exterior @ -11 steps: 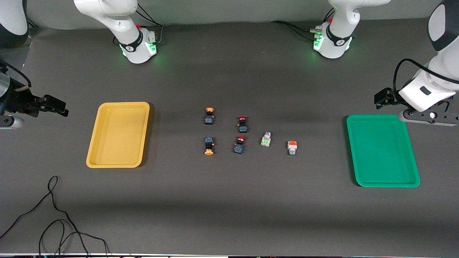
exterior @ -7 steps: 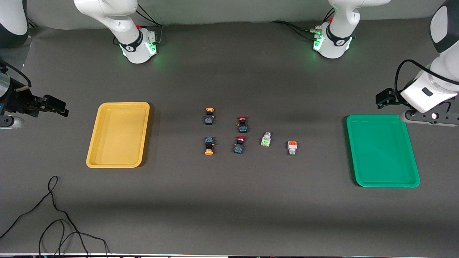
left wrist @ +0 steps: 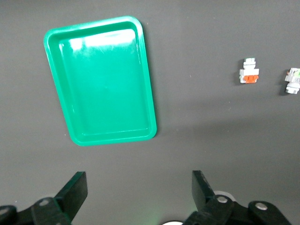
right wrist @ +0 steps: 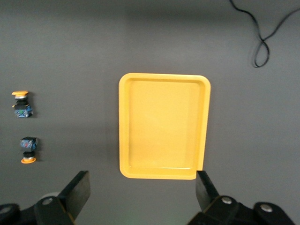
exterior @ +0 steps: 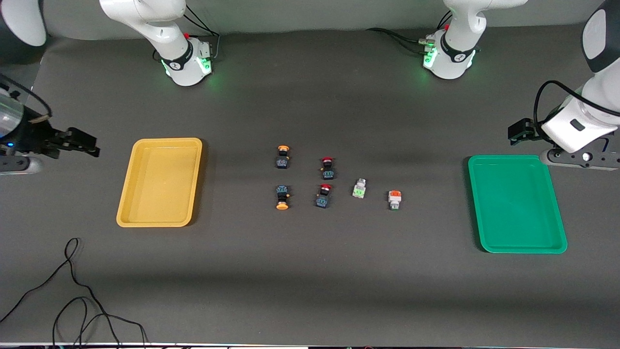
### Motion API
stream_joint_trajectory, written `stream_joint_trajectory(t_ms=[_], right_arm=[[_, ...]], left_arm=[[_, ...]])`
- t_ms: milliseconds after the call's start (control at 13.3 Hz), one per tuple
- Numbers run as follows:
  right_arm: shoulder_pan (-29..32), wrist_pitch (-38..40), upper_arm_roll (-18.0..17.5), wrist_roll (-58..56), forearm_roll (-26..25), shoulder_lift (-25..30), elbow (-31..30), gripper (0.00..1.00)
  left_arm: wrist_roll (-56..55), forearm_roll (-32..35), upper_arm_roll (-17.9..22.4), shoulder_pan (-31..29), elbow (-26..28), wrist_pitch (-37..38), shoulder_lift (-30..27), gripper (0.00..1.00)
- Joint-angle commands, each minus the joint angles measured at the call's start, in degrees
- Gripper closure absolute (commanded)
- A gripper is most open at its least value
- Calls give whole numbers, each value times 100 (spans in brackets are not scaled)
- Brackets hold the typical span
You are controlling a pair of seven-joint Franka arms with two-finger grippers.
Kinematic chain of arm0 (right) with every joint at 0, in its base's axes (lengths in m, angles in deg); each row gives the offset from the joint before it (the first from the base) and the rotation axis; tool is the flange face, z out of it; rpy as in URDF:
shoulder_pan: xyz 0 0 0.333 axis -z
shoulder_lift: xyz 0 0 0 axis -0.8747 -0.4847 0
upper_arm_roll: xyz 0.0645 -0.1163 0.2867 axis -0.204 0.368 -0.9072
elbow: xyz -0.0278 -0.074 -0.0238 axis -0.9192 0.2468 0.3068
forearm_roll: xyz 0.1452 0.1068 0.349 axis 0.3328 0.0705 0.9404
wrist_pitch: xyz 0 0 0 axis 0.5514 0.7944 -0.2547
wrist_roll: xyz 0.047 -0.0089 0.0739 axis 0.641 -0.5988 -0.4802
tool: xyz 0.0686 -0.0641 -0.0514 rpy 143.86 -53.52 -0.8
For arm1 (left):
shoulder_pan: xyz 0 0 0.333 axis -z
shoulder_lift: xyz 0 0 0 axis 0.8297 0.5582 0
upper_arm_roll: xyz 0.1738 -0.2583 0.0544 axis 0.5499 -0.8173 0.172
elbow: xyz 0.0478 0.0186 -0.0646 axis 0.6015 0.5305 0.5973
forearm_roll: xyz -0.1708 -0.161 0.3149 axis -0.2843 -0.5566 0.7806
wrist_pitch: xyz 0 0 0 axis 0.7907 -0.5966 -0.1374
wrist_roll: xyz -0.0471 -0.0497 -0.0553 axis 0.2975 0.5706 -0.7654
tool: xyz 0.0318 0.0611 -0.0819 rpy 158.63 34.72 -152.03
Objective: Place green and yellow buttons in trays
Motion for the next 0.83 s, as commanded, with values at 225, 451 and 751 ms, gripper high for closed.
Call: stream_joint_trajectory(t_ms=[225, 451, 751], right_arm=[[-1381, -482, 33, 1521, 176, 40, -469, 0], [-2294, -1114, 33, 2611, 405, 31, -961, 0], [-3403, -1932, 42, 3660, 396, -48, -1585, 0]], left_arm=[[-13, -59, -3, -99, -209, 218, 85, 1], [13, -59, -3, -109, -305, 271, 147, 2], [-31, -68, -38, -47, -393, 262, 191, 2]])
